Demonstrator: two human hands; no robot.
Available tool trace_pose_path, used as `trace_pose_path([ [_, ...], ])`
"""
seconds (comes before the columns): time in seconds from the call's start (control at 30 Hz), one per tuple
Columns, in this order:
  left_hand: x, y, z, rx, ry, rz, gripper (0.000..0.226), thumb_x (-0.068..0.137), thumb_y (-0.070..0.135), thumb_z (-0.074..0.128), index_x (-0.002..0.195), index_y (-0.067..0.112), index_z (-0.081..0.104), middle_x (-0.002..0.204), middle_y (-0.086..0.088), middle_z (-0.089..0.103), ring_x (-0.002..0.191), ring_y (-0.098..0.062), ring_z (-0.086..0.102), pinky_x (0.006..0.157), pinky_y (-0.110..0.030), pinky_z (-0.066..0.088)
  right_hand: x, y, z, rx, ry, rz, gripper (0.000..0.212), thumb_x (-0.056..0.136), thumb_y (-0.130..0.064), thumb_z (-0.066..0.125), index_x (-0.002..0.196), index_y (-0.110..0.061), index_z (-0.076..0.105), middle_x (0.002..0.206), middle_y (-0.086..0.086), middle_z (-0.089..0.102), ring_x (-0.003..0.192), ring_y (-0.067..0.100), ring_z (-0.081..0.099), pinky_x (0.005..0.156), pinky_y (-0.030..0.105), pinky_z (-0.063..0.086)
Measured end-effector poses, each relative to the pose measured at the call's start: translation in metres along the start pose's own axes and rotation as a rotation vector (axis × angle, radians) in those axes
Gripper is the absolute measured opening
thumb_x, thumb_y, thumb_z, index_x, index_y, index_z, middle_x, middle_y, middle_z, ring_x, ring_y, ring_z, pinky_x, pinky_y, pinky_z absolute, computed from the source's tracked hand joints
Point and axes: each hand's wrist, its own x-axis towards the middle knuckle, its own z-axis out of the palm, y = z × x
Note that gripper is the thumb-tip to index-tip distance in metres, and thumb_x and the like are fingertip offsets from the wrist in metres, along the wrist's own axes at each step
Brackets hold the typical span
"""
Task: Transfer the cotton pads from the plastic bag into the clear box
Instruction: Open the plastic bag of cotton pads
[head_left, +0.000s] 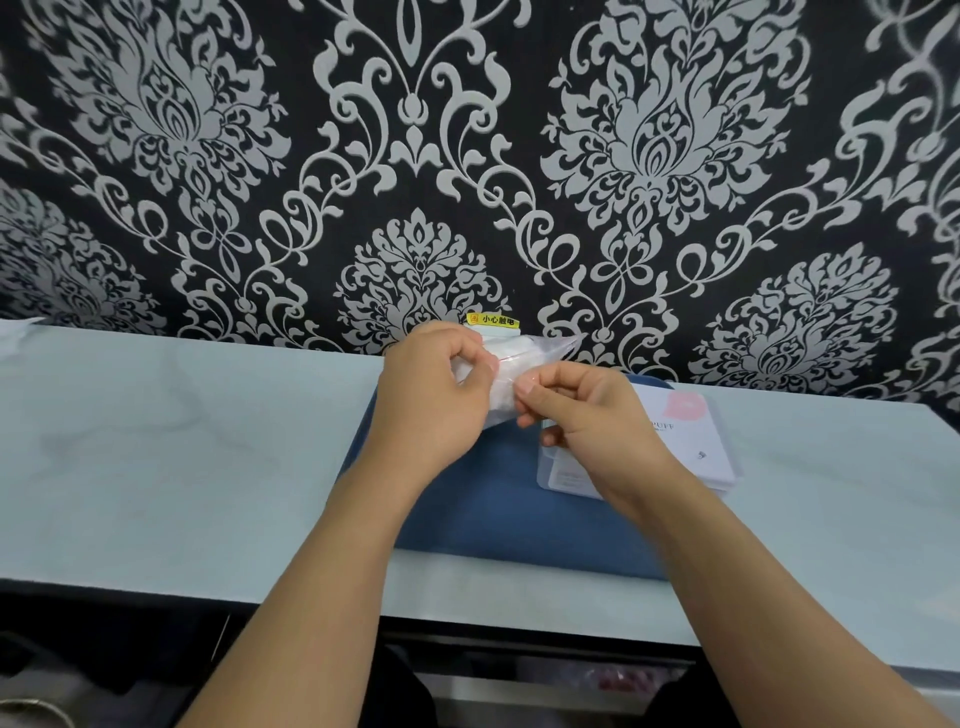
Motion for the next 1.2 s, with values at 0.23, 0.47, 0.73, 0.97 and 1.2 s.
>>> trace_pose_path([
  [0.23, -0.008, 0.002, 0.009, 0.097, 0.121, 0.115, 0.012, 0.096, 0.012, 0.06, 0.085, 0.017, 0.063, 0.103, 0.003, 0.064, 0.091, -0.016, 0.06, 0.084, -0.035, 0.05, -0.004, -0.006, 0.011, 0.16, 0.038, 0.14, 0.021, 0.091, -0.005, 0.063, 0.071, -0.009, 0.064, 0.066, 0.004, 0.061, 0.06, 0.015, 0.058, 0.053, 0.022, 0.046],
  [0.47, 0.007, -0.01, -0.008, 0.012, 0.259, 0.015, 0.013, 0.102, 0.01, 0.044, 0.096, 0.014, 0.054, 0.095, 0.007, 0.072, 0.091, -0.018, 0.064, 0.079, -0.029, 0.045, -0.015, 0.001, 0.021, 0.074, -0.03, 0.166, 0.014, 0.091, -0.004, 0.061, 0.078, -0.004, 0.065, 0.073, 0.01, 0.062, 0.074, 0.019, 0.069, 0.06, 0.031, 0.059],
  [0.73, 0.004, -0.009, -0.003, -0.115, 0.386, -0.05, 0.012, 0.106, 0.011, 0.037, 0.098, 0.015, 0.044, 0.094, 0.003, 0.069, 0.089, -0.016, 0.064, 0.075, -0.02, 0.039, -0.014, 0.0, 0.025, 0.206, 0.104, 0.302, 0.02, 0.082, 0.008, 0.047, 0.068, -0.001, 0.057, 0.103, 0.025, 0.072, 0.092, 0.026, 0.077, 0.066, 0.029, 0.061],
  [0.97, -0.003, -0.016, -0.008, -0.264, -0.066, -0.071, 0.038, 0.086, 0.039, 0.07, 0.119, 0.026, 0.057, 0.115, 0.012, 0.068, 0.102, -0.005, 0.064, 0.081, -0.022, 0.051, -0.011, 0.007, 0.032, 0.526, 0.002, 0.349, 0.029, 0.086, 0.004, 0.04, 0.102, 0.009, 0.064, 0.103, 0.023, 0.073, 0.099, 0.028, 0.074, 0.093, 0.04, 0.059],
  [1.2, -0.005, -0.042, -0.018, 0.13, -0.204, 0.086, 0.054, 0.073, -0.009, 0.067, 0.112, 0.028, 0.064, 0.112, 0.007, 0.067, 0.102, -0.019, 0.063, 0.089, -0.034, 0.053, -0.019, -0.007, 0.018, -0.062, -0.137, 0.345, 0.018, 0.092, -0.017, 0.069, 0.096, 0.001, 0.07, 0.092, 0.021, 0.076, 0.072, 0.028, 0.076, 0.066, 0.031, 0.063],
])
